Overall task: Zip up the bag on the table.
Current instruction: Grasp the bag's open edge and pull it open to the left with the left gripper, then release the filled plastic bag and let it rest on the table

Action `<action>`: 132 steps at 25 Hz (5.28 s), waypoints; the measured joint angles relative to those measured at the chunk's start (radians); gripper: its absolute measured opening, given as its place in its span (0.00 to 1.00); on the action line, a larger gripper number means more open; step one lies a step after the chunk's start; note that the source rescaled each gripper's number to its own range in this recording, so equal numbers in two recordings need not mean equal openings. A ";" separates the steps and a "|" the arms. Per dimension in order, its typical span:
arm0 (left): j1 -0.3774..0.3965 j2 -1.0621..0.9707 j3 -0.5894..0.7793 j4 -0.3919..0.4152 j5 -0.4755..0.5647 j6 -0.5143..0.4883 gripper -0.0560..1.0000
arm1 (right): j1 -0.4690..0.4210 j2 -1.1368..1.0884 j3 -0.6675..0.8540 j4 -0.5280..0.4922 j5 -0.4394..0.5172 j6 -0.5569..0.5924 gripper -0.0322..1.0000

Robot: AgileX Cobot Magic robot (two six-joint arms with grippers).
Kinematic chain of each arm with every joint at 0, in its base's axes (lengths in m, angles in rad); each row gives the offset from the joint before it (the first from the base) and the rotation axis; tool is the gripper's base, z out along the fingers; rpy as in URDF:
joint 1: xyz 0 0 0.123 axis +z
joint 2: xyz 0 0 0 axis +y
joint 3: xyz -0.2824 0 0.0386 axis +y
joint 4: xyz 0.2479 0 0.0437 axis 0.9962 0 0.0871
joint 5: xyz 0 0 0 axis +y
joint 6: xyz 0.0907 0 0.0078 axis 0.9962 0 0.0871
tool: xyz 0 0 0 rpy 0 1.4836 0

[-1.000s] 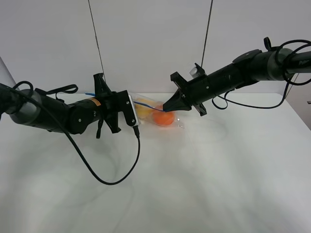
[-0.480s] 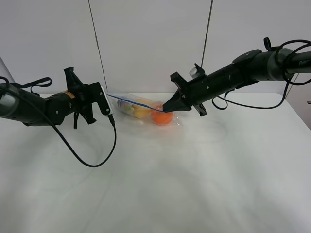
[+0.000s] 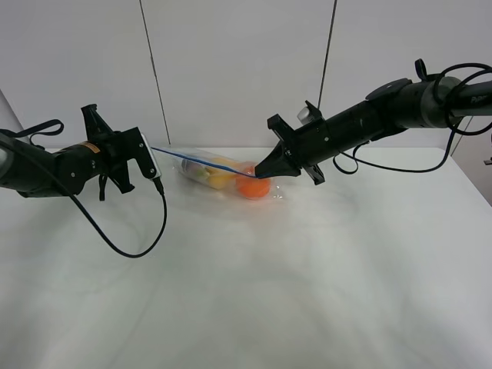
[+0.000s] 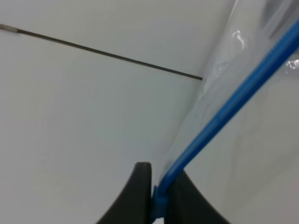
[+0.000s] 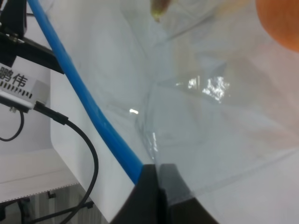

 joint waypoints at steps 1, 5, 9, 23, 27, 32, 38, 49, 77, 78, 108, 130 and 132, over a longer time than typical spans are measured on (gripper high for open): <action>0.002 0.000 0.000 0.001 0.000 0.000 0.05 | 0.000 0.000 0.000 0.002 0.000 0.000 0.03; 0.005 0.000 0.000 0.023 0.000 -0.021 0.06 | 0.000 0.000 0.000 0.003 0.000 0.000 0.03; 0.019 0.000 0.000 0.074 -0.008 -0.142 0.25 | -0.002 0.000 0.000 -0.031 0.006 0.000 0.03; 0.148 0.000 0.000 0.087 -0.016 -0.370 1.00 | -0.002 0.000 0.000 -0.035 0.008 0.000 0.03; 0.181 0.000 0.000 0.076 -0.062 -0.420 1.00 | -0.002 0.000 0.000 -0.035 0.010 0.000 0.03; 0.184 0.000 0.000 -0.037 -0.165 -0.540 1.00 | -0.002 0.000 0.000 -0.035 0.014 0.001 0.03; 0.185 -0.015 0.000 -0.169 -0.243 -0.674 1.00 | -0.002 0.000 0.000 -0.035 0.014 0.001 0.03; 0.185 -0.220 -0.001 0.128 0.018 -1.270 1.00 | -0.002 0.000 0.000 -0.035 0.015 0.004 0.03; 0.048 -0.285 -0.195 0.726 0.882 -1.776 1.00 | -0.002 0.000 0.000 -0.035 0.025 0.004 0.03; 0.048 -0.285 -0.199 0.693 0.908 -1.765 1.00 | -0.002 0.000 0.000 -0.035 0.025 0.004 0.03; 0.123 -0.288 -0.351 0.141 1.795 -1.360 1.00 | -0.002 0.000 0.000 -0.035 0.025 0.004 0.03; 0.123 -0.956 0.246 0.123 1.820 -1.352 1.00 | -0.002 0.000 0.000 -0.040 0.031 0.001 0.03; 0.123 -1.061 0.319 0.124 1.779 -1.352 1.00 | -0.002 0.000 0.000 -0.040 0.031 0.001 0.03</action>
